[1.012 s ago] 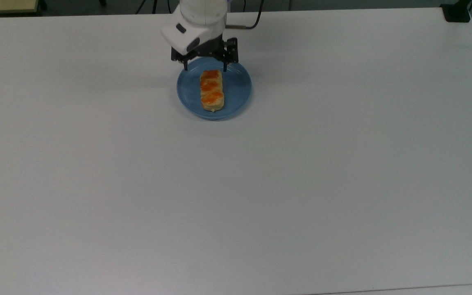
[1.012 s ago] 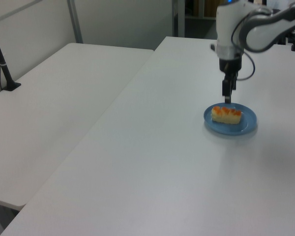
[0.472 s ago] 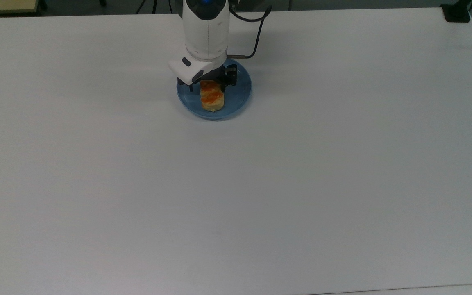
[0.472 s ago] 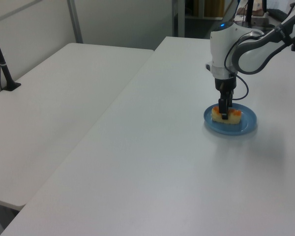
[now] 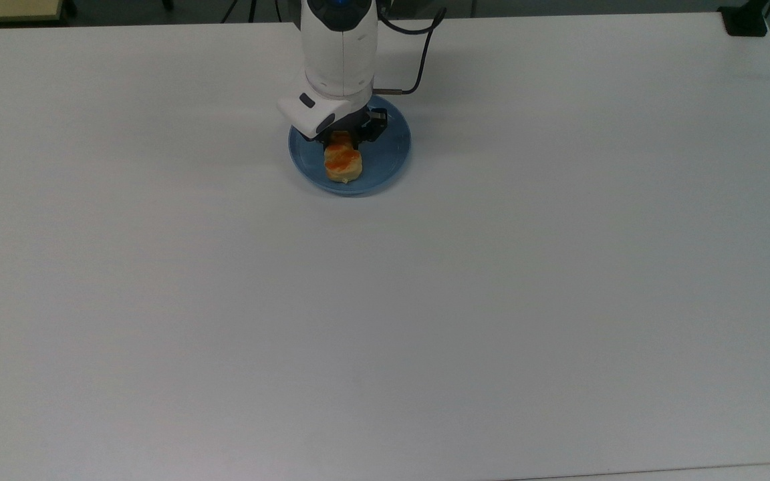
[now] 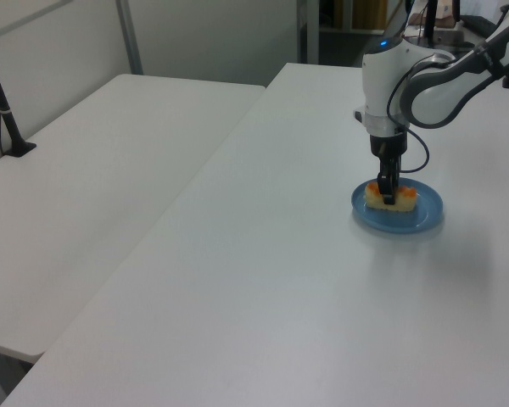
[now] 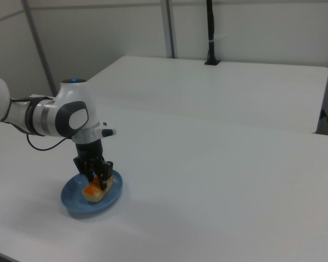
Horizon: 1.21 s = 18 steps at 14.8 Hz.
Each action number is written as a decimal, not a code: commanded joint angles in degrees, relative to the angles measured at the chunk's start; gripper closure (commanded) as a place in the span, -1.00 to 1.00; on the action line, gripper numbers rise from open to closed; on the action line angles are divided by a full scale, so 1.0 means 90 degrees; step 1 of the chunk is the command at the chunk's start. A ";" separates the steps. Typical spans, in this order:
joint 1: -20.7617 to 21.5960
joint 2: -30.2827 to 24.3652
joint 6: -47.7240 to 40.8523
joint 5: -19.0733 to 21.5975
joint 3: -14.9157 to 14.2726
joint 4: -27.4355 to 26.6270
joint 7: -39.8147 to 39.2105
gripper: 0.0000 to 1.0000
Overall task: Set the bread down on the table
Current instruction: 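Close the gripper on the bread and lift it off the plate, then carry the held bread away from the plate and lower it to the table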
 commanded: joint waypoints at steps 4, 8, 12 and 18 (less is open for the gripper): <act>0.0098 0.0078 -0.1151 -0.0064 -0.0028 0.1308 -0.0042 0.08; 0.0157 0.1307 -0.1796 -0.0064 -0.0067 0.3387 -0.0003 0.08; 0.0128 0.2207 -0.1925 -0.0113 -0.0135 0.4514 -0.0012 0.08; 0.0157 0.2922 -0.1397 -0.0435 -0.0116 0.4789 -0.0012 0.08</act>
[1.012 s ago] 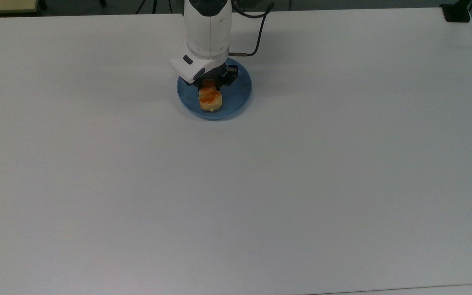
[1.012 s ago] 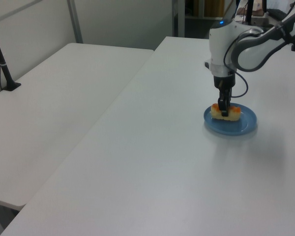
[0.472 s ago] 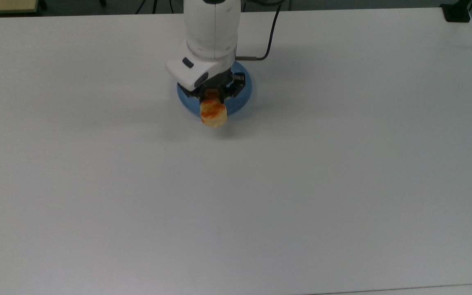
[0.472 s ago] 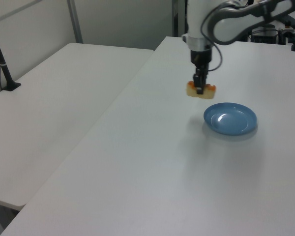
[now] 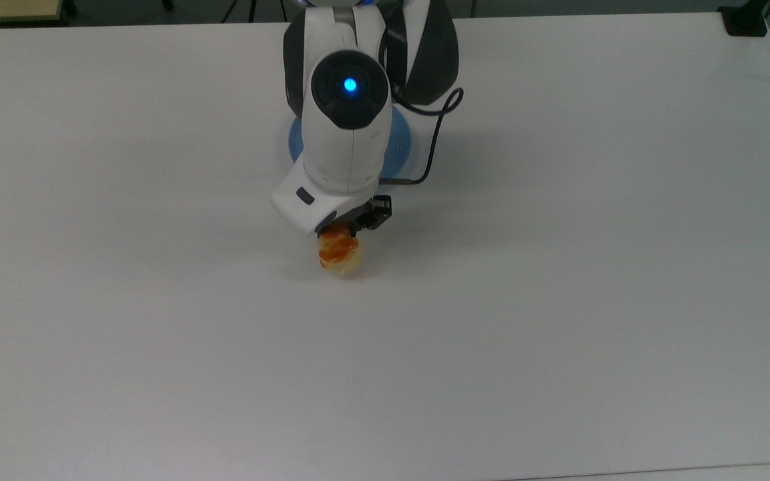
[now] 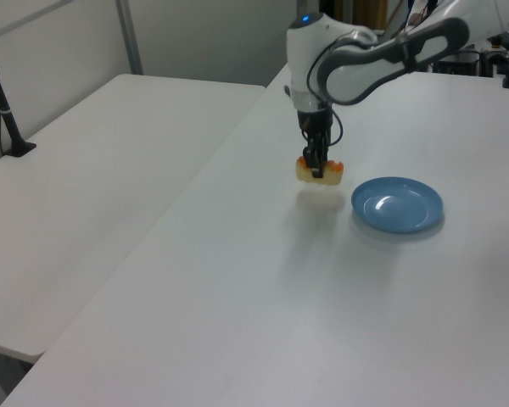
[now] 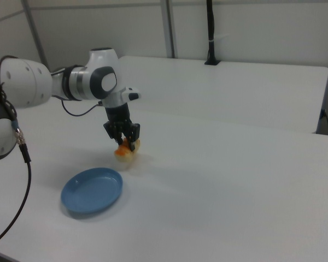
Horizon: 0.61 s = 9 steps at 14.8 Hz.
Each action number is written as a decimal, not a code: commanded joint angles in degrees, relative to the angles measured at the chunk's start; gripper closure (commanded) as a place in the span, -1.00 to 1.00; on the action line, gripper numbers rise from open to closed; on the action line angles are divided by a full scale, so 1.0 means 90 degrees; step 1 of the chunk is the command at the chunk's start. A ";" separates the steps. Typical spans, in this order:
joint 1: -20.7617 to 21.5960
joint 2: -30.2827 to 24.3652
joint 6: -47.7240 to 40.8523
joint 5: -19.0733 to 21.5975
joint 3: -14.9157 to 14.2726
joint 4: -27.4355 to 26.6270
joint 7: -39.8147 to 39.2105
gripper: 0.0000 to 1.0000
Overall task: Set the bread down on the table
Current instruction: 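Carry the held bread away from the plate and lower it to the table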
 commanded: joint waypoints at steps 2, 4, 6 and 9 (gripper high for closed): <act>0.0096 0.0279 0.0215 -0.0157 -0.0050 0.0189 -0.0003 0.06; 0.0096 0.0367 0.0370 -0.0236 -0.0050 0.0189 -0.0003 0.03; 0.0086 0.0387 0.0566 -0.0216 -0.0050 0.0180 0.0017 -0.04; 0.0086 0.0445 0.0606 -0.0216 -0.0050 0.0170 0.0017 -0.15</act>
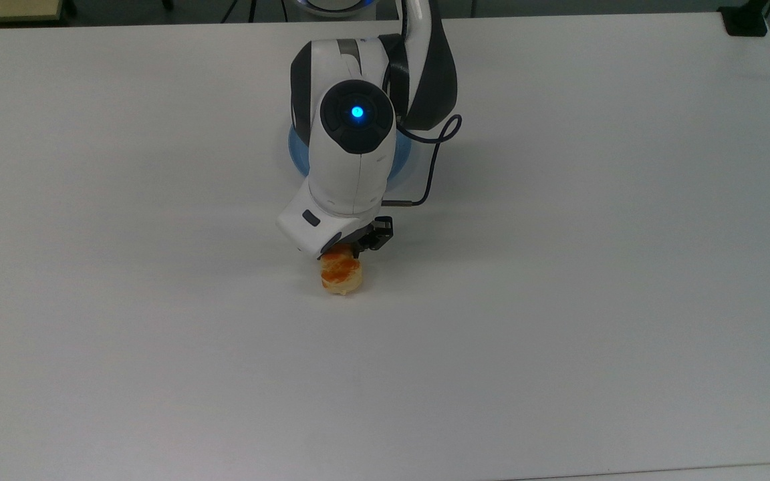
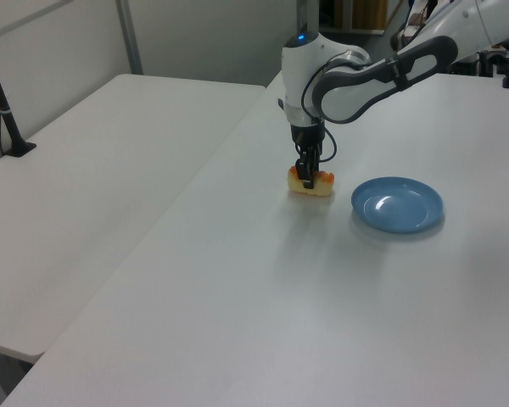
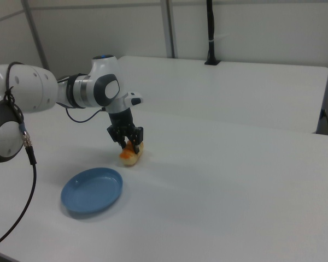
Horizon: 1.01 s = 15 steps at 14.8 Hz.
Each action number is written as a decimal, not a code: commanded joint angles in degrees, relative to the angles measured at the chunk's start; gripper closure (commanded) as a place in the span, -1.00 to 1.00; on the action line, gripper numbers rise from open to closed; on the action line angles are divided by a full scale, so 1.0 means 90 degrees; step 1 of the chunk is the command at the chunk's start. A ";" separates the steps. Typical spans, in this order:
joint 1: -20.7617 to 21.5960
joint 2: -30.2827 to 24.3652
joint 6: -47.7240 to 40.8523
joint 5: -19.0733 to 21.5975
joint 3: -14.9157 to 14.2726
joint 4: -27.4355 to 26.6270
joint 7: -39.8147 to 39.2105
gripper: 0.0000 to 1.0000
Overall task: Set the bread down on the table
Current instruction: 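Open the gripper to release the bread and raise it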
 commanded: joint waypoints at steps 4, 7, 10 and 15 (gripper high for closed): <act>0.0078 0.0084 0.0088 -0.0089 -0.0050 0.0048 0.0016 -0.83; 0.0088 -0.0101 0.0059 -0.0069 -0.0050 0.0048 0.0055 -1.00; 0.0088 -0.0724 -0.0106 -0.0059 -0.0041 -0.0001 0.0533 -1.00; 0.0049 -0.2315 -0.1628 -0.0040 -0.0040 -0.0312 0.0495 -1.00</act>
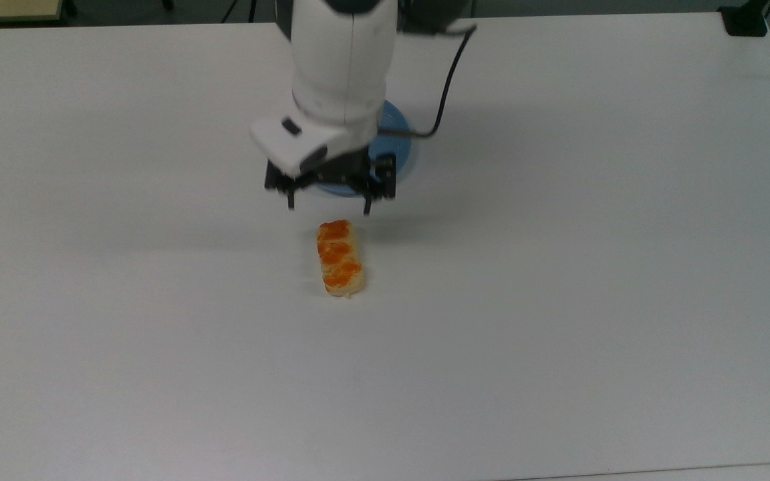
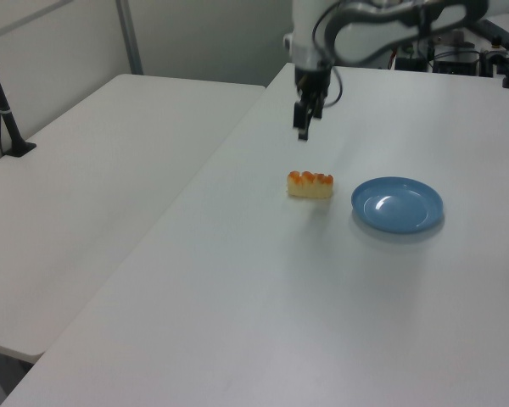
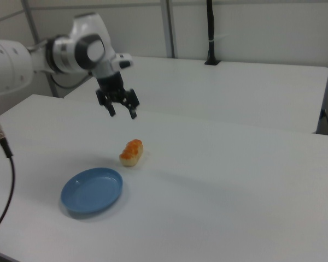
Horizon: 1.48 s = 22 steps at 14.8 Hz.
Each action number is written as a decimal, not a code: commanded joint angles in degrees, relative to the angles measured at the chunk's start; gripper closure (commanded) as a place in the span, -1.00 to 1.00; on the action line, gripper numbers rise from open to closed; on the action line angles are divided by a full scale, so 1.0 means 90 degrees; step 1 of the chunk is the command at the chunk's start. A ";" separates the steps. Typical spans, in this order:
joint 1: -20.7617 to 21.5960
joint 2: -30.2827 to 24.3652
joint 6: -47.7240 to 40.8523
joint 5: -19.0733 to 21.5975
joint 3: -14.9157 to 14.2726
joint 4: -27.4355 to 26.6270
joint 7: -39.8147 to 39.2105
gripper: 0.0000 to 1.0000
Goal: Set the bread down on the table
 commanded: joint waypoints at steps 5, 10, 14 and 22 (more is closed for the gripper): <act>0.0063 -0.2736 -0.1245 0.0031 0.0028 -0.1661 0.0120 -1.00; 0.0043 -0.2962 -0.1754 0.0256 0.0018 -0.1642 0.0101 -1.00; 0.0043 -0.2962 -0.1744 0.0422 0.0009 -0.1632 0.0101 -1.00; 0.0053 -0.2943 -0.1744 0.0432 0.0008 -0.1642 0.0101 -1.00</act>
